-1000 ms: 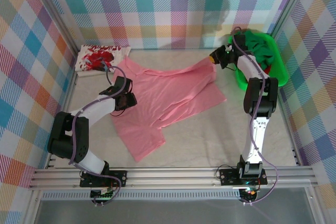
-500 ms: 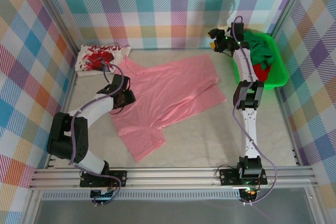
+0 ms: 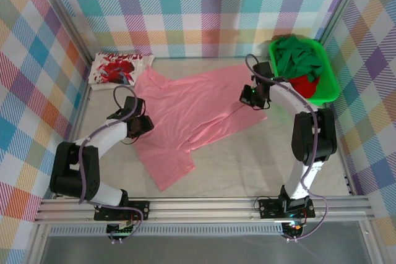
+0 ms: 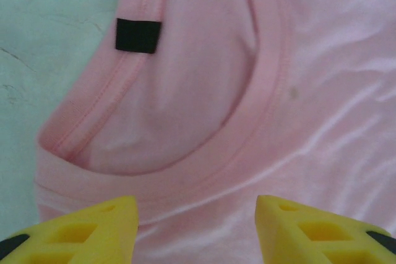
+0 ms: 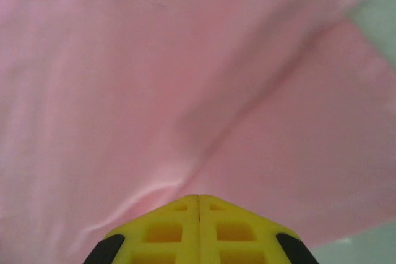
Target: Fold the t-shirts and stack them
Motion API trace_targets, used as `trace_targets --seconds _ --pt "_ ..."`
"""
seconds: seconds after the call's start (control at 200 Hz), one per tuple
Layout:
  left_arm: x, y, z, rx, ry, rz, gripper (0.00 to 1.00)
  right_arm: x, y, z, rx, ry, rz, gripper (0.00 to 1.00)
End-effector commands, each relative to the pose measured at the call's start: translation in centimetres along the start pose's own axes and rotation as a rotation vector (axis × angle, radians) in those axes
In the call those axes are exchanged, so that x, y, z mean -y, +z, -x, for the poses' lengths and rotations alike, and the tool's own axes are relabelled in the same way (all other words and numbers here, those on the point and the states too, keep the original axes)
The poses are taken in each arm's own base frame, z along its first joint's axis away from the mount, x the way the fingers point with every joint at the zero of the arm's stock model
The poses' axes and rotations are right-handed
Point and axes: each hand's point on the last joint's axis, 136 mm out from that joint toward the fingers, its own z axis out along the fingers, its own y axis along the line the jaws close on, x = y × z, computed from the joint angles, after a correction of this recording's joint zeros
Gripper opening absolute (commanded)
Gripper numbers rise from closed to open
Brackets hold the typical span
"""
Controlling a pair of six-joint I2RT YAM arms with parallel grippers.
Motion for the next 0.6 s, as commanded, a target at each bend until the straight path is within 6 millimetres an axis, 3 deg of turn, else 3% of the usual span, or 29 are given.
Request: trace_targets --seconds 0.0,0.16,0.26,0.38,0.595 --pt "1.3 1.4 2.1 0.005 -0.004 -0.037 0.53 5.2 2.6 -1.3 -0.045 -0.044 -0.180 0.00" --pt "3.3 3.3 5.5 0.031 -0.007 -0.044 0.53 6.8 5.1 -1.2 -0.072 -0.009 -0.214 0.00" --pt "4.0 4.5 6.9 0.039 -0.009 -0.029 0.53 7.5 5.9 -2.1 -0.112 0.023 -0.218 0.00" --pt "3.6 5.6 6.0 -0.003 -0.008 -0.005 0.53 9.0 5.3 -4.8 -0.137 0.052 -0.246 0.00" --pt "1.3 5.0 1.8 -0.088 0.017 0.023 0.54 11.8 1.5 -13.3 -0.240 0.097 -0.320 0.00"
